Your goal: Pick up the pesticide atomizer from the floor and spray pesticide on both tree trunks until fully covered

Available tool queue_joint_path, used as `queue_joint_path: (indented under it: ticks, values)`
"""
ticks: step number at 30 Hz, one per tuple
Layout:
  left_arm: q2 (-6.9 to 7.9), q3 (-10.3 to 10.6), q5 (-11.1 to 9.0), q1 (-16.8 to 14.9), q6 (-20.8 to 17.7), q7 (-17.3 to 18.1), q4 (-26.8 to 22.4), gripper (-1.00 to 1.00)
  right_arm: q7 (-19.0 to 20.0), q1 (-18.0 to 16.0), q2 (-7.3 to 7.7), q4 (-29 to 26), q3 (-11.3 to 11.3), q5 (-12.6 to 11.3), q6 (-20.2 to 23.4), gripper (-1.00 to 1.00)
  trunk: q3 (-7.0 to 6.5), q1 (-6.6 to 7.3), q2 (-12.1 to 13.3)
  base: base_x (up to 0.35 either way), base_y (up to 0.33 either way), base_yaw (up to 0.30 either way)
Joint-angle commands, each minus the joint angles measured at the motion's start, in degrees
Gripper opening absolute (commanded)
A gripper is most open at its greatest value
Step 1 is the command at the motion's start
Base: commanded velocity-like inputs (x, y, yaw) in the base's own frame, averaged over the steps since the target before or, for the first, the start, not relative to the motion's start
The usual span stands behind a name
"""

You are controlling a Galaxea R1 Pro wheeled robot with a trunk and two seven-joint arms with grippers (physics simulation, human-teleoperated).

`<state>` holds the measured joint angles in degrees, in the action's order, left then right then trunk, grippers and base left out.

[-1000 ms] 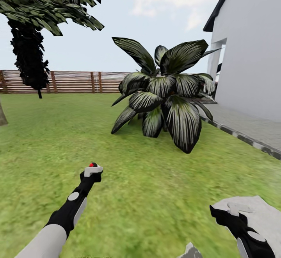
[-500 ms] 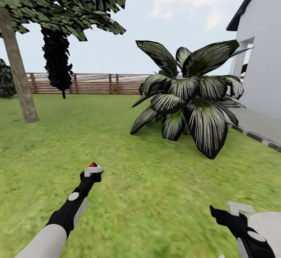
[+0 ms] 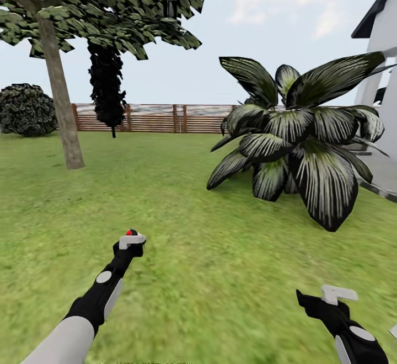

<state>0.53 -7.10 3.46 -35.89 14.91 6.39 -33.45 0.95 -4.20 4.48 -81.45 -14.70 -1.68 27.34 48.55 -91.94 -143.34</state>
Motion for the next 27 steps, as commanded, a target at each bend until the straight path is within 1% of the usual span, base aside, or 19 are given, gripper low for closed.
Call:
queue_joint_path:
  ticks: [1, 27]
  values:
    - [-0.04, -0.4, 0.3, -0.1, 0.2, 0.5, 0.1, -1.0, 0.1, 0.0, 0.0, -0.1, -0.1, -0.2, 0.3, 1.0, 0.13, 0.01, 0.0, 0.0, 0.31, 0.184]
    - [-0.02, -0.4, 0.3, -0.1, 0.2, 0.5, 0.1, -1.0, 0.1, 0.0, 0.0, -0.1, -0.1, -0.2, 0.3, 1.0, 1.92, 0.01, 0.0, 0.0, 0.31, 0.18]
